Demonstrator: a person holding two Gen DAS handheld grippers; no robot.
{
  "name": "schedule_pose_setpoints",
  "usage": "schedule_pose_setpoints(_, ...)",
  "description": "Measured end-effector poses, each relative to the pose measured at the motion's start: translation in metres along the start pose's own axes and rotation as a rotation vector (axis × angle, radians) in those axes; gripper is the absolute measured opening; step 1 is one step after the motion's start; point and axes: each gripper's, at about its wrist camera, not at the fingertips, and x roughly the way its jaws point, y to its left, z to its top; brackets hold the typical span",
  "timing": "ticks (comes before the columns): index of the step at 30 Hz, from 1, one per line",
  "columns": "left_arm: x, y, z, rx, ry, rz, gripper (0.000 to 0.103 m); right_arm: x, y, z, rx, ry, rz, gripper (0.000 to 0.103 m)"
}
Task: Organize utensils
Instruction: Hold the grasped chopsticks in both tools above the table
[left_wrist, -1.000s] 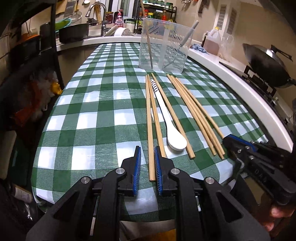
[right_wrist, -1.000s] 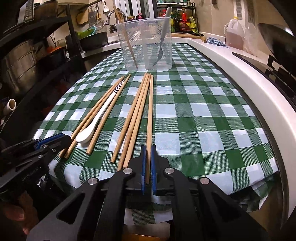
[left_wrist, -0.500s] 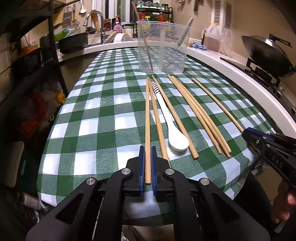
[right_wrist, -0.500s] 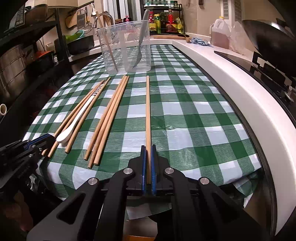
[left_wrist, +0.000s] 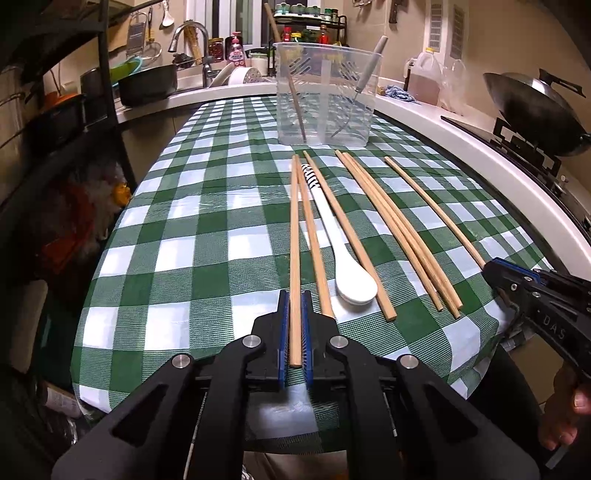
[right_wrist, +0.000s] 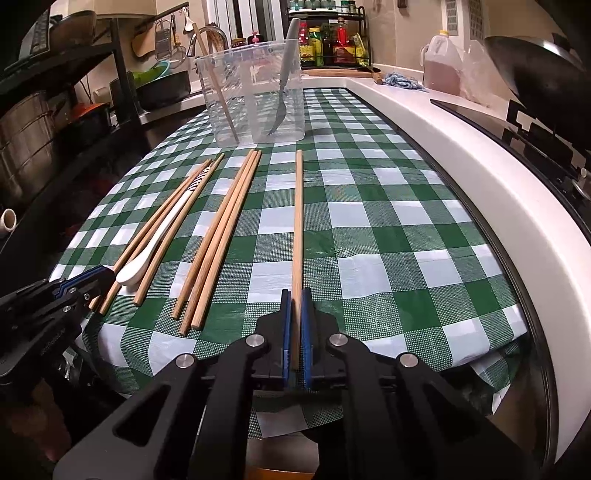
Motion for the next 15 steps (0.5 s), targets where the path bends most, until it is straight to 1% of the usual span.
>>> schedule_pose_setpoints(2, -0.0008, 0.0023, -0.0004, -0.010, -0.001, 0.001, 0.007, -0.0010, -0.0023, -0.0009, 0.013, -0.006, -0.014, 0.005)
schedule_pose_setpoints(6, 0.0003, 0.0041, -0.0006, -0.013, 0.000, -0.002, 0.007, -0.0005, -0.0005, -0.0019, -0.002, -0.011, -0.024, 0.006)
schedule_pose_setpoints(15, 0.0009, 0.0024, -0.0002, -0.013, -0.005, 0.000, 0.007, -0.0013, -0.0012, -0.0036, 0.000, -0.018, -0.018, 0.006)
